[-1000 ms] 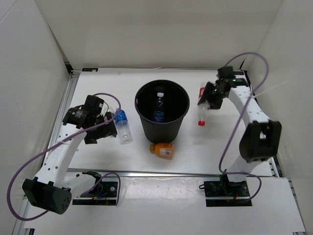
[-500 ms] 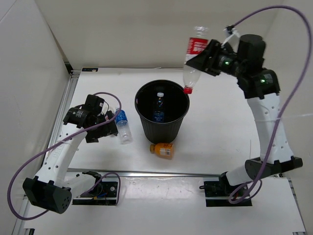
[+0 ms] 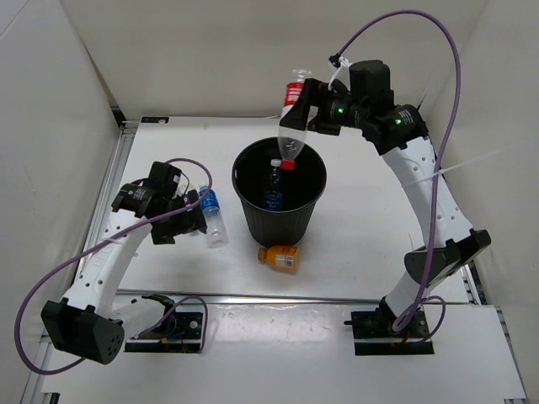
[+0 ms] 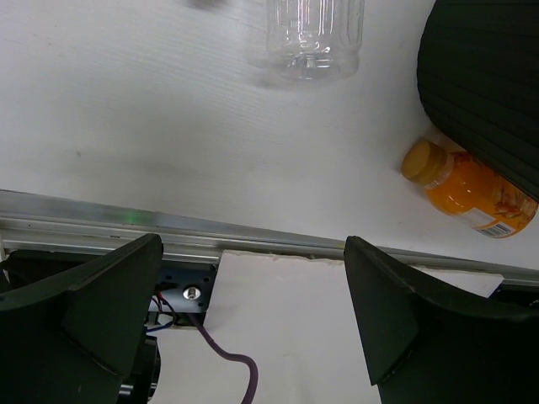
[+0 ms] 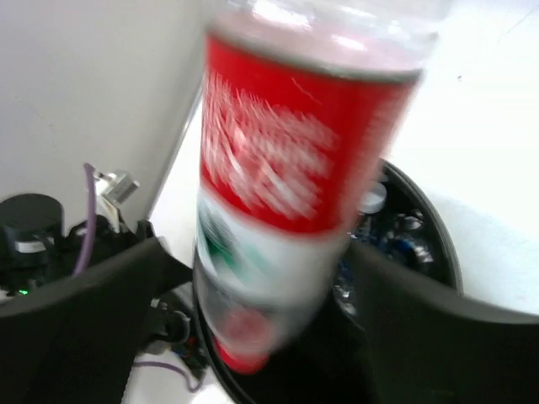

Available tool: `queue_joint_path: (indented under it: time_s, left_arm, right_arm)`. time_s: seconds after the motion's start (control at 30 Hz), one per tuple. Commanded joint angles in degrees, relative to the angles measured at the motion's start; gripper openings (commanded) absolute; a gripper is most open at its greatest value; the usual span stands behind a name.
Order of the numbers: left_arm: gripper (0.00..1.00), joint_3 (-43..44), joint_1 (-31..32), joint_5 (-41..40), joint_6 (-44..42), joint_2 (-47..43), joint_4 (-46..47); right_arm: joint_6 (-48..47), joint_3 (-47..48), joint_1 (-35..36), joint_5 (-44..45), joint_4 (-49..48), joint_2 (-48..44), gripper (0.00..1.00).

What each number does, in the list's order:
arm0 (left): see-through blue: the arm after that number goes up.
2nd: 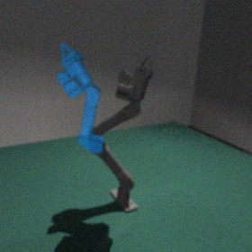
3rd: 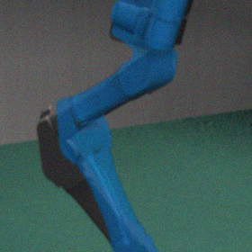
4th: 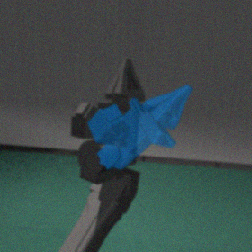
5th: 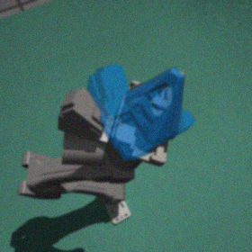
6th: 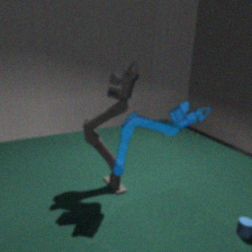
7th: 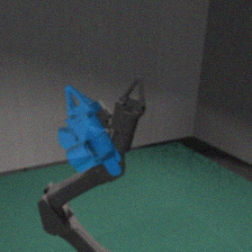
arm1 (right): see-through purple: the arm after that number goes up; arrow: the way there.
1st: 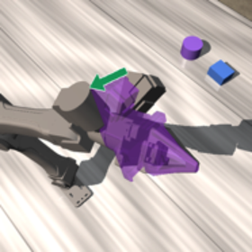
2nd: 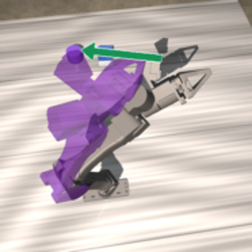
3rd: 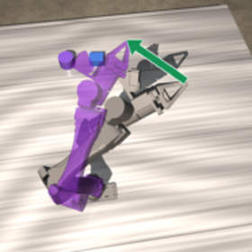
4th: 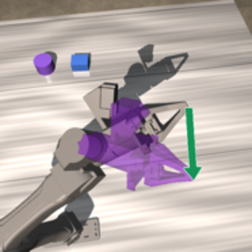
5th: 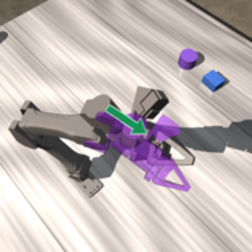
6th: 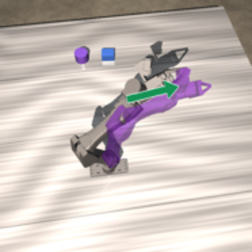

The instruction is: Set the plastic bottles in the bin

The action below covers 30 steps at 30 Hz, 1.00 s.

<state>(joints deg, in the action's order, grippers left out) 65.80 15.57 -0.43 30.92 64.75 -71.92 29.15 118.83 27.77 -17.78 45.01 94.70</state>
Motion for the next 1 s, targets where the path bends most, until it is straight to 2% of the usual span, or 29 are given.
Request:
queue_joint_path:
  time_s: [0.0,0.13,0.23,0.3,0.43,0.47,0.6,0.7,0.8,0.83,0.97]
  left_arm:
    - [1.0,-0.4,0.2,0.5,-0.2,-1.6,0.6]
    - [1.0,-0.4,0.2,0.5,-0.2,-1.6,0.6]
    - [1.0,-0.4,0.2,0.5,-0.8,-1.6,0.6]
    - [1.0,-1.0,0.2,0.5,-0.8,-1.6,0.6]
    - [1.0,-2.2,0.2,0.5,-0.8,-2.1,0.6]
    - [1.0,-2.2,0.2,0.5,-1.3,-2.1,1.1]
    - [1.0,-2.2,0.2,1.0,-1.3,-2.1,1.1]
    - [1.0,-2.7,0.2,1.6,-1.3,-2.1,1.6]
    - [1.0,-3.2,0.2,1.6,-1.8,-1.6,2.1]
    - [1.0,-3.2,0.2,1.6,-1.8,-1.6,2.1]
    - [1.0,-3.2,0.2,2.1,-1.8,-1.6,2.1]
  right_arm:
    - [-4.2,3.1,1.6,3.5,0.9,-0.9,1.0]
    - [-4.2,2.6,1.6,11.7,3.1,-4.9,1.0]
    - [-6.6,-1.0,1.6,14.3,3.1,-9.8,1.0]
    - [-7.1,-5.0,4.0,16.7,3.1,-14.3,1.0]
    - [-9.0,-19.2,9.6,20.5,3.7,-22.5,1.0]
    - [-10.6,-25.0,13.5,21.6,3.7,-25.1,1.0]
    - [-11.8,-37.0,25.2,29.6,3.7,-29.6,1.0]
    - [-11.3,-41.2,34.3,36.1,4.8,-29.6,1.0]
    - [-13.1,-43.0,45.5,45.1,6.1,-25.9,1.0]
    - [-14.8,-44.4,51.4,52.3,6.7,-23.0,1.0]
    - [-17.1,-48.2,61.5,65.3,6.7,-13.0,1.0]
